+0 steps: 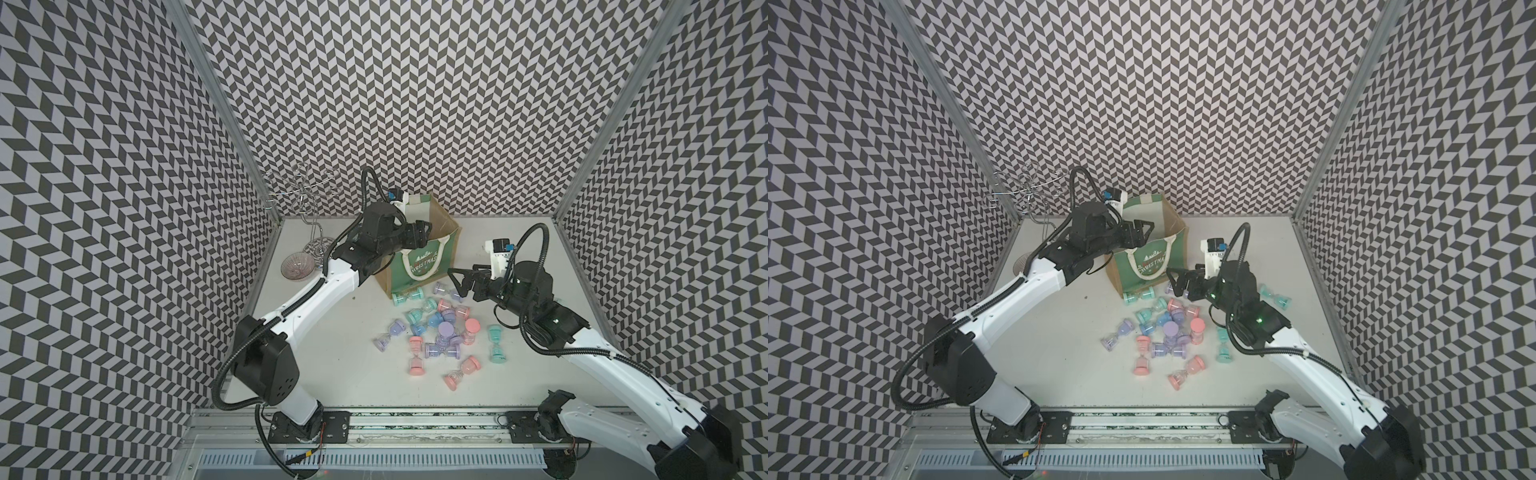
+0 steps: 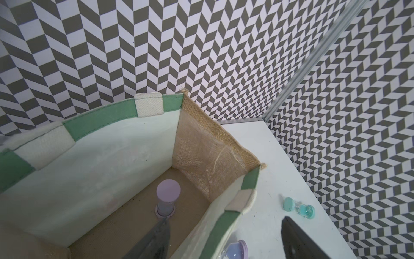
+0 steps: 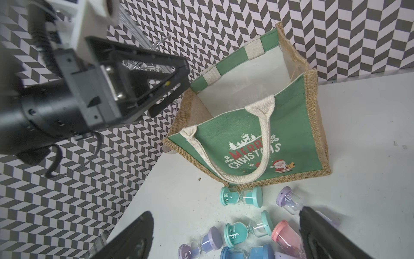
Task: Put the hourglass into the canvas bag
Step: Place the hourglass in the canvas bag, then pick up the hourglass from the center of the board.
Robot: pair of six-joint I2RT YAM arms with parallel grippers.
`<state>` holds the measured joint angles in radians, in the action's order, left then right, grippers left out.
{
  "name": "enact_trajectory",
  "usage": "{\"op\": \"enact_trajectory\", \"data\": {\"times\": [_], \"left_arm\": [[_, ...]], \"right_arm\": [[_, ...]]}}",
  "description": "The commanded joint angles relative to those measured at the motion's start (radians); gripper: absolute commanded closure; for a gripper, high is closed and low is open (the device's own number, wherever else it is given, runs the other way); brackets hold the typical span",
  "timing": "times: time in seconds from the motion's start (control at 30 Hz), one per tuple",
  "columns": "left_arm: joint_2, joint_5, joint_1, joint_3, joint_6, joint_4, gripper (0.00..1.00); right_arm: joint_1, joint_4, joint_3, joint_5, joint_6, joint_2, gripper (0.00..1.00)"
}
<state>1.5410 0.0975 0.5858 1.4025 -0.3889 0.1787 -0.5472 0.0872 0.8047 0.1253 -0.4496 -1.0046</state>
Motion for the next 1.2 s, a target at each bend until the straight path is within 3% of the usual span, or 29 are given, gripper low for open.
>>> {"op": "enact_trajectory", "data": {"times": [0.0, 0.23, 0.53, 0.73, 1.17], "left_arm": [[-0.112, -0.025, 0.036, -0.091, 0.049, -0.095, 0.22], [-0.276, -0.054, 0.141, -0.279, 0.131, -0.158, 0.22], [-0.364, -0.050, 0.237, -0.450, 0.201, -0.183, 0.22], [-0.361, -0.032, 0.302, -0.541, 0.186, -0.178, 0.22], [-0.252, -0.097, 0.407, -0.653, 0.202, -0.256, 0.22]], "right_arm": [[0.003, 0.072, -0.007, -0.055, -0.030, 0.060, 0.01], [0.003, 0.235, -0.024, -0.139, -0.075, 0.143, 0.01], [0.003, 0.374, -0.080, -0.203, -0.153, 0.242, 0.01], [0.003, 0.346, -0.154, -0.118, -0.140, 0.292, 0.01], [0.004, 0.306, -0.261, -0.136, -0.165, 0.322, 0.01]]}}
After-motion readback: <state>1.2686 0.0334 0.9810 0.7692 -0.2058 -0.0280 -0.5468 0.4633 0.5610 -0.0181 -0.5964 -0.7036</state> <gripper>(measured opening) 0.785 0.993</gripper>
